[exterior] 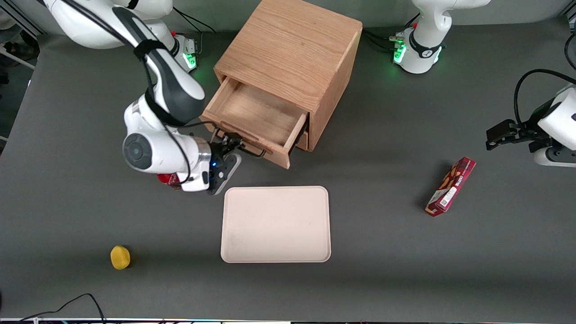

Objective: Open upper drawer

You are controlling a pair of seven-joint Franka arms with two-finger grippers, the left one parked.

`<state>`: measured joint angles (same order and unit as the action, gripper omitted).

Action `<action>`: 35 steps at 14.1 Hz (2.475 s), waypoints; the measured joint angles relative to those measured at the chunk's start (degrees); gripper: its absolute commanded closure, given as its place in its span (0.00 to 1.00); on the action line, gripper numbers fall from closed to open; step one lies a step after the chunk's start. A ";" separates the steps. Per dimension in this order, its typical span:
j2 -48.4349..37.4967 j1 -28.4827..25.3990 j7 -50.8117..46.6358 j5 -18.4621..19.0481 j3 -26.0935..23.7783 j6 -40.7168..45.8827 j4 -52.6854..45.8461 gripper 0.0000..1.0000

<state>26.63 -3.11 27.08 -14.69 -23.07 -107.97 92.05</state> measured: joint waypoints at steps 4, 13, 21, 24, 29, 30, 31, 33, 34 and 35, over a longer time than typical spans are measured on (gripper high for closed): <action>3.68 0.02 1.71 3.33 2.30 2.53 -5.63 0.00; 9.05 -0.24 2.05 4.88 5.03 14.27 -19.64 0.00; -1.86 -0.81 -13.56 4.88 4.11 25.88 -26.82 0.00; -10.16 -0.81 -24.13 5.37 4.28 31.54 -26.66 0.00; -16.02 0.23 -30.57 14.08 9.02 35.26 -25.48 0.00; -16.81 0.41 -31.73 14.28 9.83 36.07 -24.57 0.00; -17.99 0.47 -32.44 14.11 11.31 36.15 -22.54 0.00; -21.63 0.61 -32.71 12.73 16.56 33.29 -14.31 0.00; -23.25 0.73 -32.74 12.46 18.06 30.41 -9.97 0.00; -24.94 0.86 -33.05 12.36 18.93 26.99 -5.20 0.00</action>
<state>1.70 -2.25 -5.97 -2.33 -4.14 -80.98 86.85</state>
